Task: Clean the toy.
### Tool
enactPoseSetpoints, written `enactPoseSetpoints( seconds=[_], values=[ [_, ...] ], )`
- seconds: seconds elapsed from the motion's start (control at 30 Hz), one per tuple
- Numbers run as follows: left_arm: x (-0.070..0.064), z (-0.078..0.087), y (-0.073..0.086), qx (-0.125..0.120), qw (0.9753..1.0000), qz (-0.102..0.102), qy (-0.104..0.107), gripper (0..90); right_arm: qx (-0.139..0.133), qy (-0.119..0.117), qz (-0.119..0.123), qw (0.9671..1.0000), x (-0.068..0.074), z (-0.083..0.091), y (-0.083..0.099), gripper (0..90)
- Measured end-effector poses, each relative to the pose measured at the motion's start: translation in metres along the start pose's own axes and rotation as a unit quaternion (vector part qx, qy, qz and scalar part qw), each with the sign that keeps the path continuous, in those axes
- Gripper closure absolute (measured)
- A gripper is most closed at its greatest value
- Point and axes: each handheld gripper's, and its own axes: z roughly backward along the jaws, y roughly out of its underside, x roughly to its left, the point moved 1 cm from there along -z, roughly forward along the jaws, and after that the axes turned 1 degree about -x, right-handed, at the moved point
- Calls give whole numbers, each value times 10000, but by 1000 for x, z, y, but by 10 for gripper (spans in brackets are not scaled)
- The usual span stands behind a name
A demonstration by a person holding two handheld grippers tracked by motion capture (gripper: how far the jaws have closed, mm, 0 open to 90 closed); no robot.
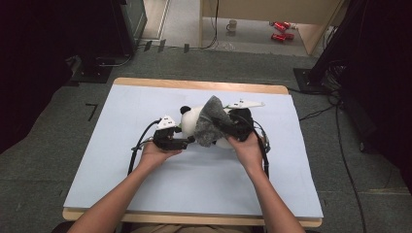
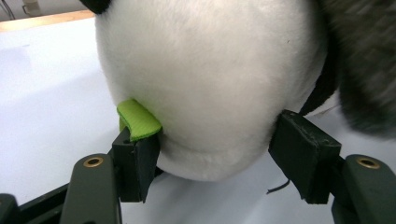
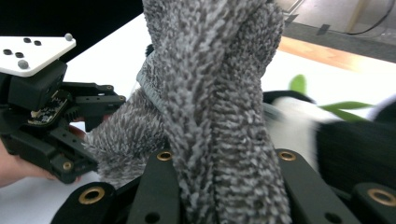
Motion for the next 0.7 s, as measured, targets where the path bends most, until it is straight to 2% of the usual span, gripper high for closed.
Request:
enactPoseSetpoints(
  seconds=[0.1, 0.23, 0.37, 0.5, 0.6, 0.7],
  values=[
    [1, 0, 0, -4, 10000, 1, 7, 341, -70, 95, -50, 9999, -8, 14, 1, 746],
    [2, -1, -2, 46, 10000, -8, 29, 340, -108, 191, -269, 9994, -24, 32, 4, 747],
    [3, -1, -3, 66, 10000, -45, 57, 340, -80, 324, -368, 9988, -35, 45, 6, 749],
    [4, -1, -2, 54, 9998, -175, 90, 333, -15, 334, -338, 9989, -39, 43, 9, 749],
    [7, 0, -1, 116, 9990, -415, 70, 314, -46, 335, -267, 9991, -40, 39, 8, 748],
    [12, -2, -2, 91, 9991, -397, 125, 298, -80, 274, -346, 9990, -43, 38, 7, 747]
  ],
)
